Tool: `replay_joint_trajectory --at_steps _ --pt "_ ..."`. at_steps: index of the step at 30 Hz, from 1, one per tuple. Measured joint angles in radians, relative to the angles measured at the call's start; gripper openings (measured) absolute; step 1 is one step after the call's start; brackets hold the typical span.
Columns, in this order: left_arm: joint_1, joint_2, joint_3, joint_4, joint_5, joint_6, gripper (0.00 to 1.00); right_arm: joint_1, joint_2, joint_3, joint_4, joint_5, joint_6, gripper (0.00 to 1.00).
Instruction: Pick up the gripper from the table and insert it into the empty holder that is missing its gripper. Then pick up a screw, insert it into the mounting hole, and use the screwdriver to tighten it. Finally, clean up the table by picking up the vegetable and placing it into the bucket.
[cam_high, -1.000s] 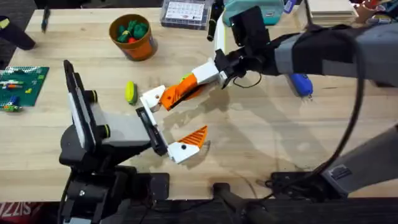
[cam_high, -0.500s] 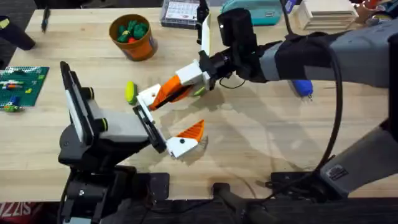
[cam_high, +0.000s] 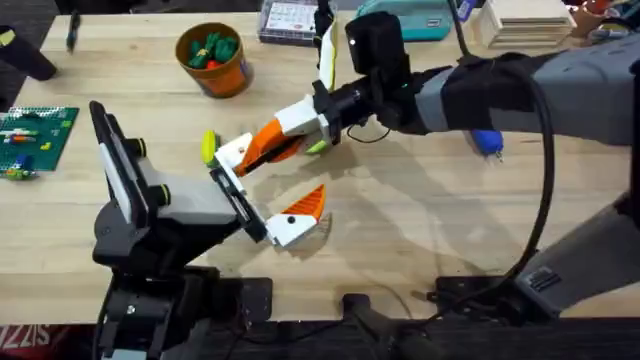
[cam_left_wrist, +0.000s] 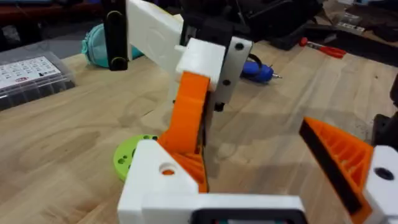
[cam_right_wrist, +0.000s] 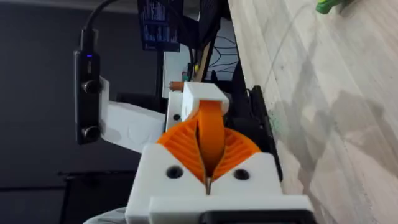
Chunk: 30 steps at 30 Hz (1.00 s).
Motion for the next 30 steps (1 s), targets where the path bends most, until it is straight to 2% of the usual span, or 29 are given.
replay_joint_trajectory --at_steps 24,27,30 --pt "0.000 0.005 0.000 0.000 0.001 -0.014 0.995 -0.002 0.000 0.001 0.000 0.037 0.052 0.006" --pt "0.000 0.005 0.000 0.001 0.000 -0.013 0.995 -0.002 0.000 0.001 -0.001 0.037 0.052 0.039" --pt "0.000 0.005 0.000 0.001 0.001 -0.005 0.995 -0.003 0.000 0.001 -0.009 0.038 0.053 0.135"
